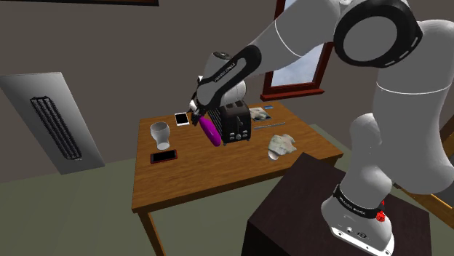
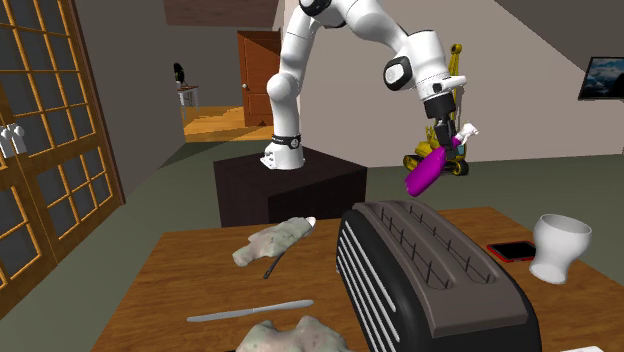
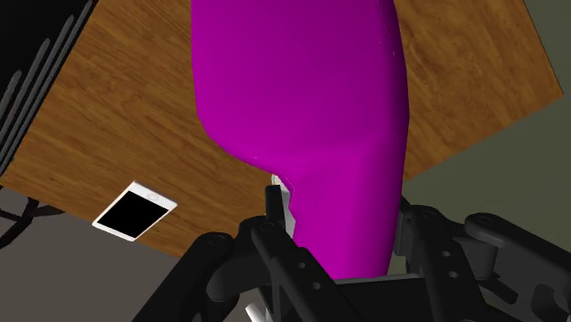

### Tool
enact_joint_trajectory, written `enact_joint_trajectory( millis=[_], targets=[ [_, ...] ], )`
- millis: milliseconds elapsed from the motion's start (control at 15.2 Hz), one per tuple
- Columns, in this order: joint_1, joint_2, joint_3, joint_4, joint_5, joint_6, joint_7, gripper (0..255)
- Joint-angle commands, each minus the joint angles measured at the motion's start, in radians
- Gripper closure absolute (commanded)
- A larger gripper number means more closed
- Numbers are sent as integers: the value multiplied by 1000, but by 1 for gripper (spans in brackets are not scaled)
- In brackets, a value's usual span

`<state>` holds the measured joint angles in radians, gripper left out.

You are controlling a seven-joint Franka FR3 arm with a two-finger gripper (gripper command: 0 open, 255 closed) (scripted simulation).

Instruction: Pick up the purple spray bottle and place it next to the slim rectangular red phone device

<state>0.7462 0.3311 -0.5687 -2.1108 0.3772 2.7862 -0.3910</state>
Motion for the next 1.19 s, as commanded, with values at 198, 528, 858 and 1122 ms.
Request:
enact_joint_trajectory(
  millis=[198,528,858,1122],
  targets=[
    [-42,45,52,-7,63,52,-49,255],
    [-89,95,112,-5,124,101,-97,255],
    [-140,145,176,4,178,149,-143,255],
    [-183,187,229,15,217,187,-178,255]
  ],
)
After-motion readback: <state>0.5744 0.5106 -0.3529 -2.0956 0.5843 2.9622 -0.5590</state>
